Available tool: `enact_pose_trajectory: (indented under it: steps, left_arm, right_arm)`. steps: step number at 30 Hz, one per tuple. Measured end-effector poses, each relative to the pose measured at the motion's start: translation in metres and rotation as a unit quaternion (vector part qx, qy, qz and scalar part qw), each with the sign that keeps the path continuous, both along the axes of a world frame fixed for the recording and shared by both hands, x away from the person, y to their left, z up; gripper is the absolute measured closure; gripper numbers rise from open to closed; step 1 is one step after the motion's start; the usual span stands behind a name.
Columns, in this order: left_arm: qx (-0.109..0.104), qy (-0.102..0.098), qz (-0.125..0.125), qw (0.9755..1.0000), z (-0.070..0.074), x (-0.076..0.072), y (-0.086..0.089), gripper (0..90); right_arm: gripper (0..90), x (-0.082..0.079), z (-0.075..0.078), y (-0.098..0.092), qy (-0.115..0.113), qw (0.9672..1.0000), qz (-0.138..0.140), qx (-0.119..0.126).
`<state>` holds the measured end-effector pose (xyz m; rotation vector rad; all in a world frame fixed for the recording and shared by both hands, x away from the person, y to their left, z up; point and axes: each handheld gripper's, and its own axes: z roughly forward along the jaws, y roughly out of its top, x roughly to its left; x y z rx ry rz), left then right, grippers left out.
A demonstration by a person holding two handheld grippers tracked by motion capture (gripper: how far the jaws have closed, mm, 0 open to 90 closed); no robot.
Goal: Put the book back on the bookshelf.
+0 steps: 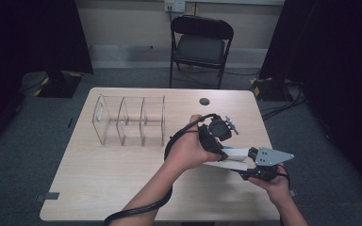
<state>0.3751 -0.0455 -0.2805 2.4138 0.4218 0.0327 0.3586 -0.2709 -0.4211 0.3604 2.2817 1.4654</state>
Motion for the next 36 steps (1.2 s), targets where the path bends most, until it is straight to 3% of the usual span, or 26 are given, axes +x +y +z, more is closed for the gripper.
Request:
enact_pose_trajectory:
  steps: [1, 5, 8, 11, 18, 22, 29, 34, 36]
  left_arm:
    - [-0.018, 0.001, 0.004, 0.9998, 0.002, 0.0, 0.002, 61.7]
    - [0.001, -0.063, 0.001, 0.998, 0.005, 0.0, 0.009, 46.9]
    - [0.008, -0.072, 0.015, 0.9973, 0.005, 0.001, 0.015, 40.5]
    - [0.003, -0.093, 0.011, 0.9956, 0.009, 0.001, 0.018, 37.7]
    - [-0.006, -0.09, 0.021, 0.9957, 0.013, 0.002, 0.024, 32.6]
    - [0.005, -0.097, 0.027, 0.9949, 0.012, 0.004, 0.028, 30.1]
    - [-0.015, -0.091, 0.046, 0.9946, 0.011, 0.009, 0.036, 28.4]
    - [-0.013, -0.1, 0.052, 0.9935, 0.015, 0.008, 0.041, 28.7]
    - [-0.014, -0.093, 0.052, 0.9942, 0.016, 0.007, 0.043, 30.1]
  right_arm:
    - [49.9, 0.001, 0.0, 0.001, 0.003, 1.0, -0.004, 0.006]
    - [52.0, 0.006, 0.004, 0.001, 0.017, 0.9996, -0.009, 0.02]
    - [52.1, 0.01, 0.006, -0.001, 0.027, 0.9993, -0.012, 0.025]
    - [52.1, 0.012, 0.008, 0.0, 0.035, 0.999, -0.012, 0.025]
    - [52.3, 0.017, 0.012, -0.002, 0.054, 0.9979, -0.019, 0.029]
    - [52.4, 0.021, 0.014, -0.002, 0.061, 0.9974, -0.021, 0.031]
    - [52.4, 0.028, 0.018, -0.004, 0.081, 0.9957, -0.026, 0.037]
    - [52.5, 0.031, 0.021, -0.004, 0.083, 0.9958, -0.023, 0.03]
    - [52.5, 0.032, 0.021, -0.004, 0.086, 0.9955, -0.023, 0.032]
